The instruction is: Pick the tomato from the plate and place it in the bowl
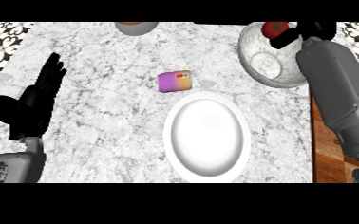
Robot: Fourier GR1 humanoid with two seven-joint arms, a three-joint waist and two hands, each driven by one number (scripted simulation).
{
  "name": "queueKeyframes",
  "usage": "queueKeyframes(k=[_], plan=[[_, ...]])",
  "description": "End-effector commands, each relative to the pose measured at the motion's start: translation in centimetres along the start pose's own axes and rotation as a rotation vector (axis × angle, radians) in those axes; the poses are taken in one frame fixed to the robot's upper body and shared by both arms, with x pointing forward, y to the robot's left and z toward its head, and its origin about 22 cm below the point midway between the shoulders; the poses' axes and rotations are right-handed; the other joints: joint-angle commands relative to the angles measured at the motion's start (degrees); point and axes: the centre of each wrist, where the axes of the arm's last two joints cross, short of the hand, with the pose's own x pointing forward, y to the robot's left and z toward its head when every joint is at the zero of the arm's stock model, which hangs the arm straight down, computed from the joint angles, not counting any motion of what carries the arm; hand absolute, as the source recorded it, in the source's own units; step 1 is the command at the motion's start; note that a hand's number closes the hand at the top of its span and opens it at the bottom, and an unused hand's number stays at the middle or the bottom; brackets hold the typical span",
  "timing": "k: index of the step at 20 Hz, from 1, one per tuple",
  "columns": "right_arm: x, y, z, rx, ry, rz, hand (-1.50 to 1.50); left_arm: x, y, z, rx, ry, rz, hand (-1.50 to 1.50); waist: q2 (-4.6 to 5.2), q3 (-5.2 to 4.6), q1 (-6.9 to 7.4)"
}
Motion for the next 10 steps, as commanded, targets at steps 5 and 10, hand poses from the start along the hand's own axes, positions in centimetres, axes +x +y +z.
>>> queueKeyframes(k=[5,10], plan=[[-6.9,2.4,-0.7,0.189,0.029,-0.069,-1.5,-0.3,-0.6,-0.6,-0.017,0.001,0.013,0.0,0.21,0.08,-0.09],[-7.0,-0.7,-1.9,0.087,-0.008,-0.401,-1.5,0.7,0.3,0.2,-0.001,0.001,0.008,0.0,-0.13,0.19,-0.12]])
